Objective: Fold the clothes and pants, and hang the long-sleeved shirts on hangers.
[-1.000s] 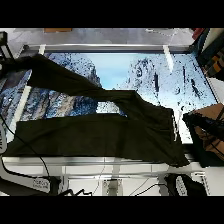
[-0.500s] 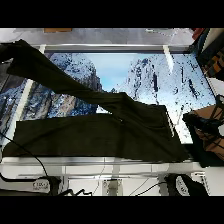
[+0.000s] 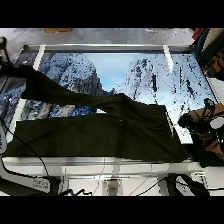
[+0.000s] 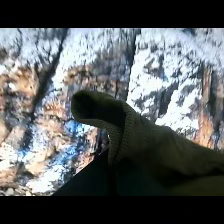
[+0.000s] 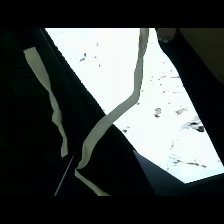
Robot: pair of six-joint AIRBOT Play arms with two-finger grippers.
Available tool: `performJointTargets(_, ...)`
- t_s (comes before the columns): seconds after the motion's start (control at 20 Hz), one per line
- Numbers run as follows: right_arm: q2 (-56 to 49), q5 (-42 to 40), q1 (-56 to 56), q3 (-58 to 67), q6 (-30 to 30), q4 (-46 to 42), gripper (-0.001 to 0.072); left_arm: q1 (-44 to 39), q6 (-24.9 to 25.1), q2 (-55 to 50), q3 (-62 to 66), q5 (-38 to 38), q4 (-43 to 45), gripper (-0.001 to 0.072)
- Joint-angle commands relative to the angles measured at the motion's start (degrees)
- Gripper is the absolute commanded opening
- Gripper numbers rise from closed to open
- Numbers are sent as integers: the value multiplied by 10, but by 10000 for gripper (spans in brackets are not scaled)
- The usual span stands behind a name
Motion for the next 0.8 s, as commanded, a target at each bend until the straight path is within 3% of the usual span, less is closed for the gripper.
performJointTargets(0.0,-9,-14,1,0,0,8,383,-2,-17,-39,0,43,11,23)
performJointTargets(0.1,-9,-14,1,0,0,8,383,-2,-17,-42,0,96,11,38)
performJointTargets(0.15,-9,-14,1,0,0,8,383,-1,-17,-44,0,108,12,157)
performJointTargets(0.2,-9,-14,1,0,0,8,383,1,-17,-46,0,109,13,398)
performJointTargets(0.25,-9,-14,1,0,0,8,383,3,-17,-49,0,108,22,684)
performJointTargets(0.4,-9,-14,1,0,0,8,383,17,-33,-51,0,78,80,690)
performJointTargets(0.5,-9,-14,1,0,0,8,383,36,-82,-51,0,28,116,603)
performJointTargets(0.55,-9,-14,1,0,0,8,383,50,-90,-53,0,-4,119,603)
performJointTargets(0.65,-9,-15,1,0,0,8,383,81,-108,-63,0,-61,95,602)
performJointTargets(0.75,-9,-17,1,0,0,8,383,114,-109,-84,0,-99,-9,602)
